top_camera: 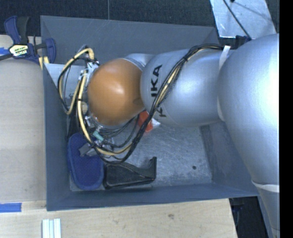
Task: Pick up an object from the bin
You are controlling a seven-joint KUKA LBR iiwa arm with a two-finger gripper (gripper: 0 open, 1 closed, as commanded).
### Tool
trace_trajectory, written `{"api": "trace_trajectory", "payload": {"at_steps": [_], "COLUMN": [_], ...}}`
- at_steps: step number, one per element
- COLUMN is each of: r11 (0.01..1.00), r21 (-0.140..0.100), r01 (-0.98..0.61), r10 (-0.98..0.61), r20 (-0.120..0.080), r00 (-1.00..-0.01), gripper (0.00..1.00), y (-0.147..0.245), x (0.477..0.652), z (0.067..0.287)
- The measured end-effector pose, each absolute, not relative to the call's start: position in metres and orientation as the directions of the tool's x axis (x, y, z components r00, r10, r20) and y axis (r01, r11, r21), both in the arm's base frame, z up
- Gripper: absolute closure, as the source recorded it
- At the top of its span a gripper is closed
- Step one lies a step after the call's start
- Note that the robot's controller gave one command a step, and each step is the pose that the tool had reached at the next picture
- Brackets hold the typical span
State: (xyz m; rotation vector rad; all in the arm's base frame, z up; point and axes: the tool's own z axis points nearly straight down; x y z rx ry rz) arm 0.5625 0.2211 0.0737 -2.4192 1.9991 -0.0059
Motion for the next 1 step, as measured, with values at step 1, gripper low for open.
{"api": "trace_trajectory", "payload": {"at_steps": [1], "r11": [-0.202], "r21": [-0.011], "r01": [-0.979], "r10": [-0.979], "r20": [-0.003], "r00": [0.202], "gripper": [1.0], "y": [0.2126], "x": [0.5514], "z": [0.3842]}}
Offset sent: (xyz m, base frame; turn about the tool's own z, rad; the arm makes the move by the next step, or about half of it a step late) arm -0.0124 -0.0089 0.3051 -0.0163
